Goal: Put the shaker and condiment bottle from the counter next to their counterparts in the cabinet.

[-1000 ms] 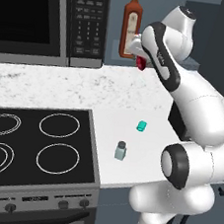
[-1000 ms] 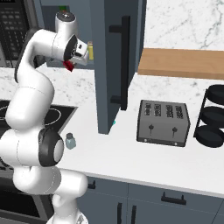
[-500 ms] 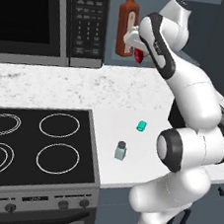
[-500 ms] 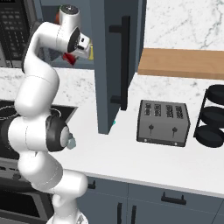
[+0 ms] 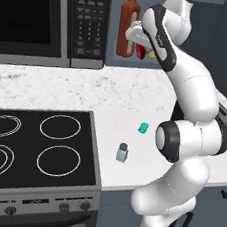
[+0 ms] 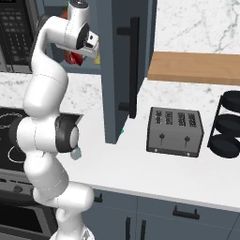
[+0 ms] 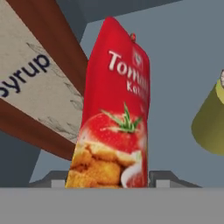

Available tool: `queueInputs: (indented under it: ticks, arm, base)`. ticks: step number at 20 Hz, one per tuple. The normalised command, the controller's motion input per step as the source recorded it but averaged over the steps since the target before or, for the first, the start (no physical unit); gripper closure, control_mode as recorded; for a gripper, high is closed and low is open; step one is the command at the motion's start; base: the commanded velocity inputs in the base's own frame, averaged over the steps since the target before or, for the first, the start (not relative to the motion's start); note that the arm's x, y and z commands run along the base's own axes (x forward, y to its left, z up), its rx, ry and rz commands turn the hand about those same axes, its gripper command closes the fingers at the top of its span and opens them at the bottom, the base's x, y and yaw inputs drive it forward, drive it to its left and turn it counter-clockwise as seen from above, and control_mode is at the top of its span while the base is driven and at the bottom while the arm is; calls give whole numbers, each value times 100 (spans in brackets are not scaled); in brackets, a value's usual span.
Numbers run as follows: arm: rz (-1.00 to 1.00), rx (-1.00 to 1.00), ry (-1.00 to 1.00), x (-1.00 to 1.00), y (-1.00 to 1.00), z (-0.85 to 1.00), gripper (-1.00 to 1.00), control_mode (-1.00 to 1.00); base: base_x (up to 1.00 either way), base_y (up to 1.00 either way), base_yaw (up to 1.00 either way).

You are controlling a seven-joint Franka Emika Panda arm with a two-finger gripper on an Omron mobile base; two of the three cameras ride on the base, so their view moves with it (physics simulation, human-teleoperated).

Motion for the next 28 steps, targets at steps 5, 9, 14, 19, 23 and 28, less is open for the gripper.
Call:
queueInputs:
  ticks: [5,9,14,19,23,28]
  arm:
    - [3,0,0,15,-1,0,-100,-100]
    - [2,1,-1,20,0,0,-100,-100]
    - [5,10,-2,1,0,9,-100,-100]
    - [7,15,-7,-44,0,36,-100,-100]
    - [3,1,0,-87,0,22,-100,-100]
    - [2,0,-6,-100,-2,0,-100,-100]
  base:
    - [0,0,0]
    - [0,0,0]
    - [0,0,0]
    - [0,0,0]
    - [0,0,0]
    - [0,0,0]
